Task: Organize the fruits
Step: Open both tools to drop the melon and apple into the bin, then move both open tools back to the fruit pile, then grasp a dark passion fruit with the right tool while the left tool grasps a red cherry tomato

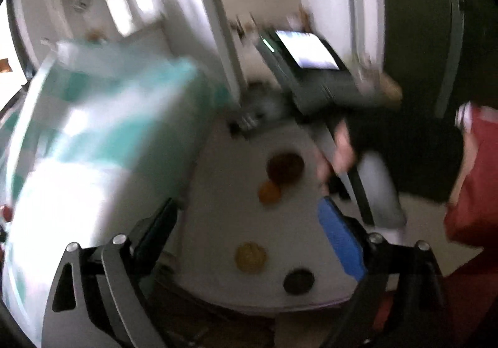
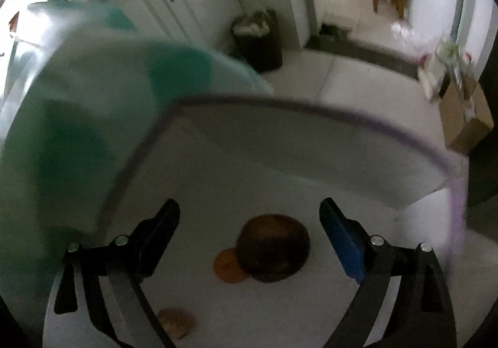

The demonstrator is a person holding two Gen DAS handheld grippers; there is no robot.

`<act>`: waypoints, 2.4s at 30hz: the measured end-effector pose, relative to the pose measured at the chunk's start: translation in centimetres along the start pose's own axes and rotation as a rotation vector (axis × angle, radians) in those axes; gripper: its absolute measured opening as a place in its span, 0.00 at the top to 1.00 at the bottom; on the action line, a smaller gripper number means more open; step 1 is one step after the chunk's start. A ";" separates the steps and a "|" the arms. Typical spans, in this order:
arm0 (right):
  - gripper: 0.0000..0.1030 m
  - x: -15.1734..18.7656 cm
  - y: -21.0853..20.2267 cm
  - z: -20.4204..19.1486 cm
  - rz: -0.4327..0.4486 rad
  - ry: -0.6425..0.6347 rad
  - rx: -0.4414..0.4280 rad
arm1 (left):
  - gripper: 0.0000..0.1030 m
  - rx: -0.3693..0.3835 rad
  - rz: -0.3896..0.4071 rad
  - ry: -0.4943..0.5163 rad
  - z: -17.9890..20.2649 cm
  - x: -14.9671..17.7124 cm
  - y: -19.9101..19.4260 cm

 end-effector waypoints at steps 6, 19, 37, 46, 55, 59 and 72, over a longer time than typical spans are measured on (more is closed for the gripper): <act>0.14 -3.9 -9.3 -5.8 0.238 -0.144 -0.100 | 0.02 -0.210 0.216 -0.255 -9.8 -1.6 -10.0; 0.14 3.9 -16.0 -34.4 0.250 -0.651 -0.457 | 0.02 -0.640 0.102 -0.895 -34.5 14.9 -23.1; 0.28 6.1 -2.7 -58.8 -0.246 -0.402 -0.685 | 0.02 -0.861 0.039 -1.074 -49.0 24.3 -25.9; 0.47 6.2 2.3 -63.4 -0.283 -0.375 -0.477 | 0.02 -0.808 0.109 -1.206 -48.7 26.0 -27.7; 0.55 7.4 3.9 -65.1 -0.246 -0.494 -0.309 | 0.02 -0.786 0.096 -1.251 -48.6 26.6 -27.2; 0.63 7.5 3.4 -65.4 -0.189 -0.549 -0.298 | 0.02 -0.782 0.082 -1.259 -48.5 26.9 -26.9; 0.63 -0.3 -2.9 -55.0 0.020 -0.287 -0.663 | 0.03 -0.659 0.027 -1.256 -47.7 26.8 -24.1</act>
Point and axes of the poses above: each gripper's, at about its wrist camera, not at the fingertips, and y roughly the way its jaws point, z to its right, x to its underside, the point moved 10 cm from there along y, roughly the way its jaws point, and after that the axes turned 2 degrees about -x, right-handed, at the moved point
